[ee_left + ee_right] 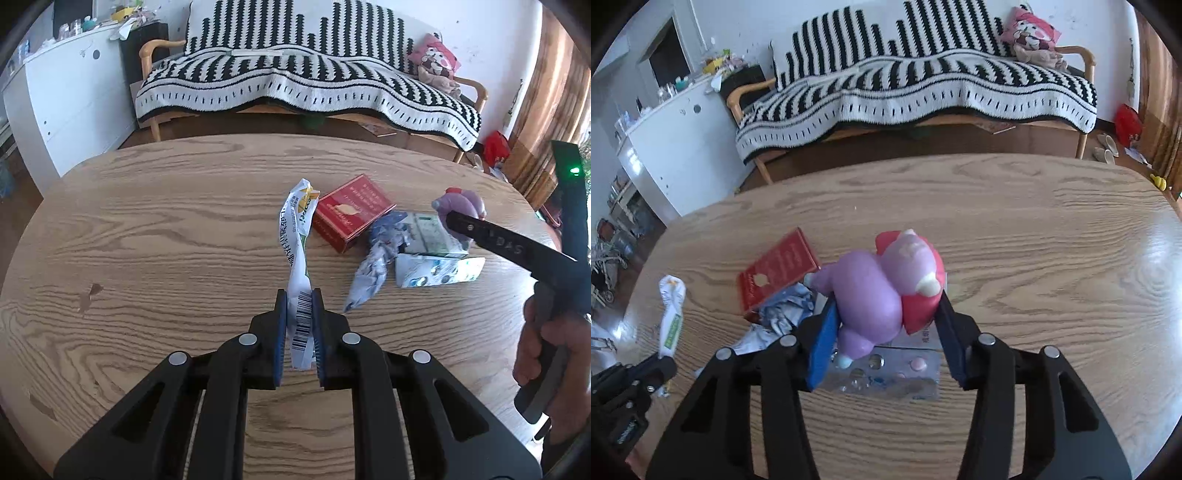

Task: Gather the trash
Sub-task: 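Grasp the white-green barcode strip wrapper with the left tool while the right tool grasps the purple-pink toy, then carry both items over the black bin and open both tools to drop them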

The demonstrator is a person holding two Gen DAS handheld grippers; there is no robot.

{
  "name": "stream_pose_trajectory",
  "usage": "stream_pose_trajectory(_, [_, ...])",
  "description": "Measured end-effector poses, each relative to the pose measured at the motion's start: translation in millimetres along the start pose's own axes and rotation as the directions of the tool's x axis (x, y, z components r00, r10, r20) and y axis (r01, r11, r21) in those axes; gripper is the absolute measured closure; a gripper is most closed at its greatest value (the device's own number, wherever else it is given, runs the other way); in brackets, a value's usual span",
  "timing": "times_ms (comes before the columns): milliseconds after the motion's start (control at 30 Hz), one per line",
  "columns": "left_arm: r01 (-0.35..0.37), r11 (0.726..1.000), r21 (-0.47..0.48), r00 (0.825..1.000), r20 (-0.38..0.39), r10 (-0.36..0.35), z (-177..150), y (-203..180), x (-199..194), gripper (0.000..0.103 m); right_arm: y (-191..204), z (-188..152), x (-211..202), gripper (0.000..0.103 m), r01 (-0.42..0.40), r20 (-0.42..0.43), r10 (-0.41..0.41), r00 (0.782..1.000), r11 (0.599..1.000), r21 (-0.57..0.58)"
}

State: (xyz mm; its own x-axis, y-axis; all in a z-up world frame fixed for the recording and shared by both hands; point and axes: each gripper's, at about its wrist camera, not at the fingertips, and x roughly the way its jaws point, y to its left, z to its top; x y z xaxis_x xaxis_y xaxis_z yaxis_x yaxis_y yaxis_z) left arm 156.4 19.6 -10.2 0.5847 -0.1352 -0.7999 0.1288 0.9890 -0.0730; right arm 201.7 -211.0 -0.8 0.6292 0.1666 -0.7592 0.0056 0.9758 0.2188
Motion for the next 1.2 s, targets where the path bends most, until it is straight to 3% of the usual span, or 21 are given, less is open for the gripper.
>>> stream_pose_trajectory(333, [0.057, 0.998, 0.036, 0.997, 0.059, -0.059, 10, -42, -21, 0.091, -59, -25, -80, 0.053, 0.071, 0.040, -0.073, 0.997, 0.997, 0.040])
stream_pose_trajectory(533, [0.134, 0.985, 0.107, 0.987, 0.070, -0.142, 5, -108, -37, 0.091, -122, -59, -140, 0.053, 0.148, 0.046, -0.153, 0.987, 0.984, 0.100])
stream_pose_trajectory(667, [0.188, 0.962, 0.199, 0.977, 0.059, -0.203, -10, -172, -46, 0.091, -174, -88, -179, 0.053, 0.200, 0.044, -0.209, 0.977, 0.967, 0.159])
stream_pose_trajectory(867, [0.284, 0.897, 0.338, 0.952, 0.009, -0.305, -49, -280, -57, 0.091, -263, -139, -232, 0.052, 0.291, 0.017, -0.310, 0.951, 0.908, 0.301])
stream_pose_trajectory(1067, [0.373, 0.797, 0.475, 0.917, -0.056, -0.396, -97, -383, -65, 0.091, -341, -194, -277, 0.052, 0.370, -0.021, -0.401, 0.916, 0.821, 0.435])
stream_pose_trajectory(1200, [0.448, 0.722, 0.528, 0.881, -0.123, -0.457, -129, -439, -70, 0.091, -387, -238, -306, 0.052, 0.411, -0.057, -0.447, 0.893, 0.754, 0.512])
